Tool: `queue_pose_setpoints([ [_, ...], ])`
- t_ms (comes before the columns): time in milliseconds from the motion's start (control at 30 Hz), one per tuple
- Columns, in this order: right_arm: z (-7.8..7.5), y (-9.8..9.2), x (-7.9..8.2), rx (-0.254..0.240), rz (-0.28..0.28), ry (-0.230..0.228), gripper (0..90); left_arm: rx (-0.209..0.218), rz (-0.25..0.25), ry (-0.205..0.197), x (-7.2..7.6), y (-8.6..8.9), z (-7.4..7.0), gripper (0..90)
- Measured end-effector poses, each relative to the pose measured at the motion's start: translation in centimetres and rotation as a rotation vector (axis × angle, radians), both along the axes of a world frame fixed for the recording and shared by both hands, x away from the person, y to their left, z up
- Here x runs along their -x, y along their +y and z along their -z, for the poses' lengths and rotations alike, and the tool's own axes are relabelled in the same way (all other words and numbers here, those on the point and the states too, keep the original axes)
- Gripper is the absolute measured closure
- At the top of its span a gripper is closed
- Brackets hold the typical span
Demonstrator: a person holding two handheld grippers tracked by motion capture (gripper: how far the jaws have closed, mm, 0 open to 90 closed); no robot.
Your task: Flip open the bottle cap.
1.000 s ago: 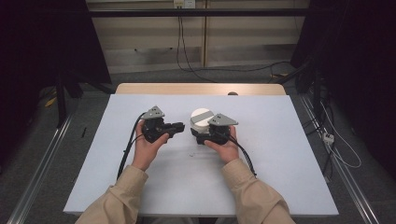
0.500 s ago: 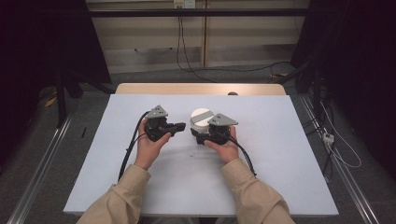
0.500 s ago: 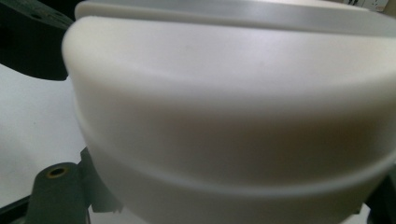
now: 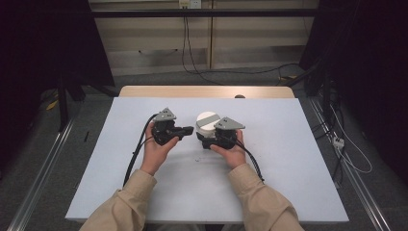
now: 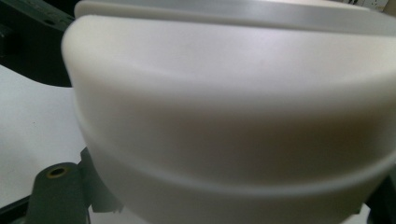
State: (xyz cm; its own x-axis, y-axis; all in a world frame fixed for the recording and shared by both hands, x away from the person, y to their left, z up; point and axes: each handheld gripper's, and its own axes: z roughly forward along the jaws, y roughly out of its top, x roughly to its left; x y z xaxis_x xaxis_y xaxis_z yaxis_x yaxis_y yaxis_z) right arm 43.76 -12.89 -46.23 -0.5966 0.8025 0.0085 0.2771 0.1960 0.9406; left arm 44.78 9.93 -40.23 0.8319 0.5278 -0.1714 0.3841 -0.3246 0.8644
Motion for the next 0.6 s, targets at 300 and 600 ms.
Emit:
queue_pose_setpoints([
  [300, 0.00, 0.01, 0.01, 0.001, 0.001, 0.000, 18.7, 0.003, 0.006, -0.002, -0.11, -0.52, 0.05, 90.0],
  [600, 0.00, 0.00, 0.00, 0.000, 0.001, 0.002, 18.7, 0.007, 0.010, 0.000, -0.17, -0.76, -0.13, 90.0],
])
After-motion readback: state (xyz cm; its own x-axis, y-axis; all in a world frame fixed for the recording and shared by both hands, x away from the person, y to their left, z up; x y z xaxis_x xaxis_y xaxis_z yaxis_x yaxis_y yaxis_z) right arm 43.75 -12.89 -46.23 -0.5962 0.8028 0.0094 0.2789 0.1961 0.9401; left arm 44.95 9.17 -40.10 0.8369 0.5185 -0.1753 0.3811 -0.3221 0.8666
